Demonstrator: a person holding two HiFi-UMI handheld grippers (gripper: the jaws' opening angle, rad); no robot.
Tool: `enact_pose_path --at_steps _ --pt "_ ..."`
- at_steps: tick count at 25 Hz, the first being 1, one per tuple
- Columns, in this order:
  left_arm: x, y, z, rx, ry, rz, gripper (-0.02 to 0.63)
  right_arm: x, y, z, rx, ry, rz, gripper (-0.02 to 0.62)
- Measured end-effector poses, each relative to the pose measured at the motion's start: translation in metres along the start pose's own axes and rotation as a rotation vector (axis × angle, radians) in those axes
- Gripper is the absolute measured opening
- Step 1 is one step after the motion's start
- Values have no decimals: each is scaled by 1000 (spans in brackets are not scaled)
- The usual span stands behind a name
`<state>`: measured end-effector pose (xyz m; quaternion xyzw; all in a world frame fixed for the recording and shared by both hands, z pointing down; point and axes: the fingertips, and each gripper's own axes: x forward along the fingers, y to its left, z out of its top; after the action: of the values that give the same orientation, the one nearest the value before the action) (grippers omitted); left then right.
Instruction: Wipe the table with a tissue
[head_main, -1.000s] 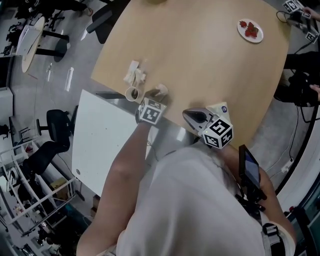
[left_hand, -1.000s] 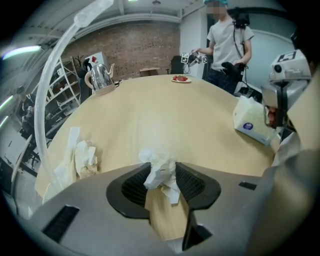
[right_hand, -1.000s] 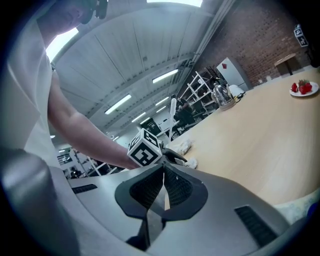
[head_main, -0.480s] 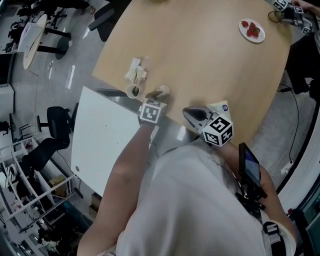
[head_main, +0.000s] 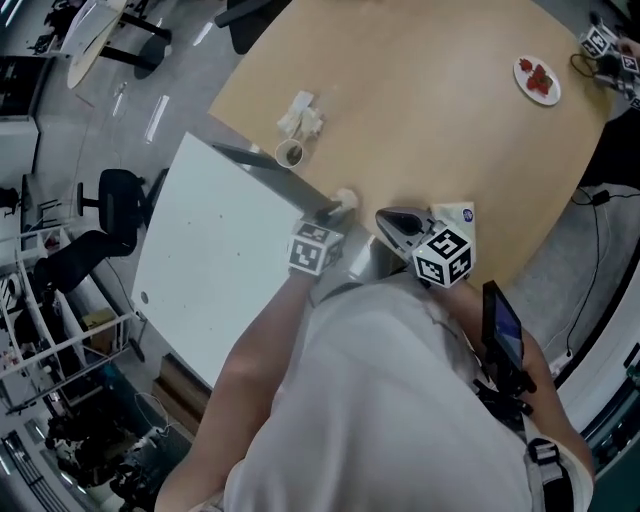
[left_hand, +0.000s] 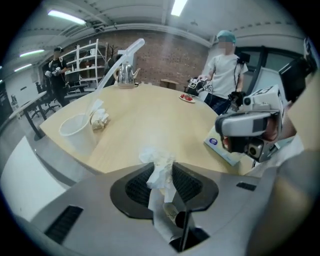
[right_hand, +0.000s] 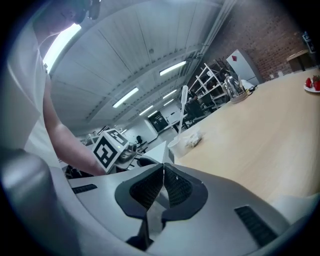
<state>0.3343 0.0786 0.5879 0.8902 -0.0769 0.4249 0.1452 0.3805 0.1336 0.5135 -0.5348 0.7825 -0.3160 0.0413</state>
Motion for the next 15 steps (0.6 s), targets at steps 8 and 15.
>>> enact_pose_path --at_steps 8,15 --pt "-61 -10 -37 -177 -77 75 117 30 34 -14 -46 86 128 17" --pt "-105 -8 -82 -328 -135 159 117 49 72 -38 -86 180 228 17"
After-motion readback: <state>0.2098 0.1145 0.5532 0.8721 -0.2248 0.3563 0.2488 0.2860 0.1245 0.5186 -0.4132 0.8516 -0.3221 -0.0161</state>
